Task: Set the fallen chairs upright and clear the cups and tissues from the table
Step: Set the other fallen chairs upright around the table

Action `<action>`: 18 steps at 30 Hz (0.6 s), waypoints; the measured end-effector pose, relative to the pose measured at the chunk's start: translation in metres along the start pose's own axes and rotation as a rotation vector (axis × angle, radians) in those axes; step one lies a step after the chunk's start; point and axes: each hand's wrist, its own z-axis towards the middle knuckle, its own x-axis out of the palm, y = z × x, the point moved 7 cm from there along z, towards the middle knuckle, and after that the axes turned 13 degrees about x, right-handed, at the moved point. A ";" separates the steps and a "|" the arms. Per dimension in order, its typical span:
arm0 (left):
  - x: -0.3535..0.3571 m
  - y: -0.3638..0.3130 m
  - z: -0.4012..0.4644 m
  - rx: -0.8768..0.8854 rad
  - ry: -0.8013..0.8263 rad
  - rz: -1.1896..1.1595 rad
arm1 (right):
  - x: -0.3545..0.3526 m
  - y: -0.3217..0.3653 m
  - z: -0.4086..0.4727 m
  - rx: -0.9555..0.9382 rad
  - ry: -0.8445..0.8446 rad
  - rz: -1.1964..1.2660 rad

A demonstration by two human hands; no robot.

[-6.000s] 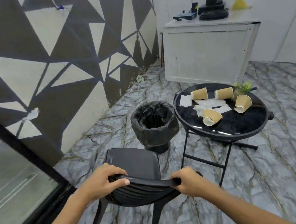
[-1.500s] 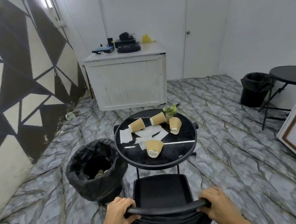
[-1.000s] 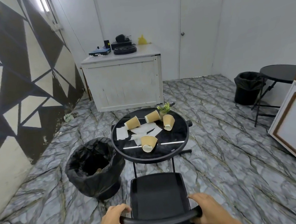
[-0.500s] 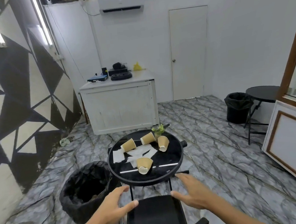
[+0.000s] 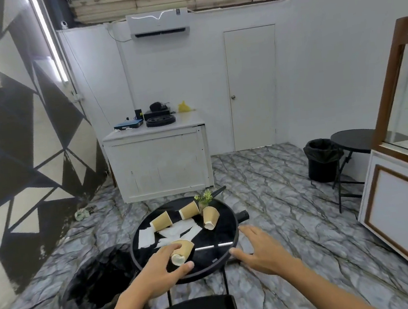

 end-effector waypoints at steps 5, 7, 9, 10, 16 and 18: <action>0.019 -0.048 0.074 0.007 -0.015 0.066 | -0.046 -0.061 0.040 -0.021 0.005 -0.048; 0.035 -0.070 0.107 0.028 -0.027 0.080 | -0.065 -0.085 0.057 -0.026 0.014 -0.079; 0.050 -0.090 0.141 0.037 -0.036 0.088 | -0.083 -0.107 0.074 -0.028 0.011 -0.091; 0.058 -0.099 0.156 0.040 -0.037 0.087 | -0.092 -0.117 0.081 -0.026 0.004 -0.083; 0.098 -0.137 0.241 0.030 0.004 0.091 | -0.131 -0.174 0.127 -0.027 -0.001 -0.081; 0.105 -0.143 0.268 0.034 0.009 0.136 | -0.138 -0.190 0.144 -0.031 -0.009 -0.093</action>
